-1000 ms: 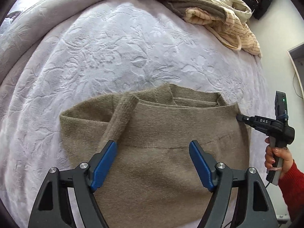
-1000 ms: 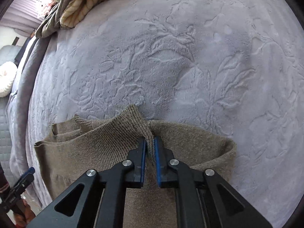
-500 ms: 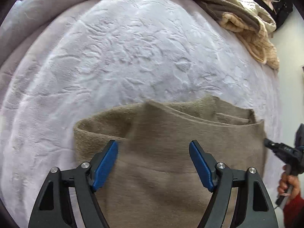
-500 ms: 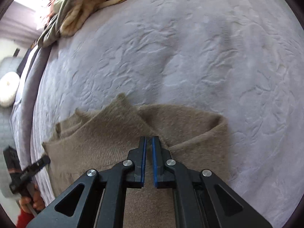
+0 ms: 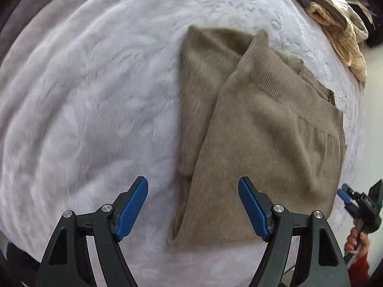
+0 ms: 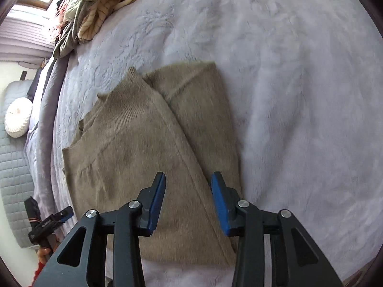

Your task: Fold small clothes

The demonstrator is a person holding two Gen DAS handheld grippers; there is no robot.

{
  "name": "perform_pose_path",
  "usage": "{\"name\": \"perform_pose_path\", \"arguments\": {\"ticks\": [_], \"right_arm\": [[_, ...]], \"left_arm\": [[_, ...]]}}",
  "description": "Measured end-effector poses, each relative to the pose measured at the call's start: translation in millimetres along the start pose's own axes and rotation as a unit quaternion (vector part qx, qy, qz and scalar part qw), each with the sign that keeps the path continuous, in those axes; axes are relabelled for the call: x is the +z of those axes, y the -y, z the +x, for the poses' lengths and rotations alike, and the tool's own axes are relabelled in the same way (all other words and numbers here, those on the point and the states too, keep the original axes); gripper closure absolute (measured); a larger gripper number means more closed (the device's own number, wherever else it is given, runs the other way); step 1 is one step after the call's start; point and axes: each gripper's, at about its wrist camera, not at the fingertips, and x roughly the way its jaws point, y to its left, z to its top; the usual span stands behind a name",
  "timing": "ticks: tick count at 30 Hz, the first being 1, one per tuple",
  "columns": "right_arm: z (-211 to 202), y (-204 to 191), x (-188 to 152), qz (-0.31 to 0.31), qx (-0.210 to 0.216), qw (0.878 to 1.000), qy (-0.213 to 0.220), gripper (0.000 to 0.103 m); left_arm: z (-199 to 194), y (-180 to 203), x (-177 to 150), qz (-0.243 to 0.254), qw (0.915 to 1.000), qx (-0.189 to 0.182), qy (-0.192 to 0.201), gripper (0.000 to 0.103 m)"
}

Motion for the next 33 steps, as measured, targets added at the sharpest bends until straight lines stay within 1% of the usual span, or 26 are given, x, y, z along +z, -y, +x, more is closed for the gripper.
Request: {"name": "perform_pose_path", "arguments": {"ticks": [2, 4, 5, 7, 9, 12, 13, 14, 15, 16, 17, 18, 20, 22, 23, 25, 26, 27, 29, 32, 33], "right_arm": [[2, 13, -22, 0.040, 0.019, 0.999, -0.006, 0.058], [0, 33, -45, 0.089, 0.045, 0.995, -0.002, 0.055], [-1, 42, -56, 0.114, 0.061, 0.992, 0.003, 0.053], [0, 59, -74, 0.161, 0.089, 0.983, 0.010, 0.049], [5, 71, -83, 0.192, 0.110, 0.975, 0.016, 0.049], [17, 81, -85, 0.226, 0.146, 0.963, 0.027, 0.049], [22, 84, -84, 0.239, 0.161, 0.957, 0.028, 0.049], [29, 85, -82, 0.254, 0.172, 0.952, 0.026, 0.050], [33, 84, -80, 0.264, 0.167, 0.950, 0.017, 0.056], [34, 81, -76, 0.261, 0.155, 0.953, 0.011, 0.081], [32, 75, -72, 0.247, 0.149, 0.957, 0.010, 0.089], [24, 67, -68, 0.222, 0.142, 0.964, 0.013, 0.089], [6, 52, -63, 0.162, 0.124, 0.979, 0.023, 0.091], [2, 43, -62, 0.123, 0.100, 0.987, 0.023, 0.091], [5, 43, -62, 0.114, 0.085, 0.990, 0.019, 0.091], [23, 50, -62, 0.110, 0.052, 0.993, 0.000, 0.091], [32, 54, -61, 0.109, 0.044, 0.993, -0.006, 0.091], [37, 58, -61, 0.104, 0.041, 0.994, -0.009, 0.091], [37, 55, -60, 0.090, 0.034, 0.995, -0.008, 0.091], [31, 44, -59, 0.057, 0.005, 0.998, -0.009, 0.090], [29, 41, -59, 0.053, -0.004, 0.999, -0.010, 0.089]], "left_arm": [[9, -14, -22, -0.041, 0.9988, -0.018, -0.016, 0.024], [20, -25, -38, -0.082, 0.9950, -0.048, -0.029, 0.024], [24, -27, -44, -0.098, 0.9928, -0.062, -0.031, 0.024], [30, -28, -53, -0.120, 0.9894, -0.077, -0.025, 0.024], [34, -27, -57, -0.136, 0.9867, -0.088, -0.014, 0.024], [35, -29, -56, -0.157, 0.9822, -0.103, 0.004, 0.024], [37, -29, -56, -0.166, 0.9809, -0.102, 0.007, 0.027], [37, -29, -55, -0.174, 0.9795, -0.101, 0.013, 0.034], [36, -31, -58, -0.177, 0.9788, -0.101, 0.021, 0.059], [35, -32, -60, -0.173, 0.9785, -0.110, 0.023, 0.081], [31, -33, -63, -0.169, 0.9766, -0.131, 0.027, 0.082], [23, -35, -58, -0.162, 0.9769, -0.135, 0.036, 0.082], [4, -31, -67, -0.118, 0.9834, -0.124, 0.061, 0.082], [-2, -29, -75, -0.088, 0.9875, -0.107, 0.074, 0.082], [3, -32, -77, -0.087, 0.9887, -0.099, 0.071, 0.082], [20, -36, -73, -0.095, 0.9899, -0.085, 0.062, 0.082], [26, -43, -76, -0.097, 0.9903, -0.079, 0.059, 0.082], [27, -48, -80, -0.097, 0.9897, -0.086, 0.061, 0.082], [26, -52, -82, -0.088, 0.9904, -0.083, 0.067, 0.082], [15, -53, -89, -0.060, 0.9943, -0.045, 0.075, 0.082], [10, -59, -96, -0.057, 0.9947, -0.038, 0.077, 0.082]]}}
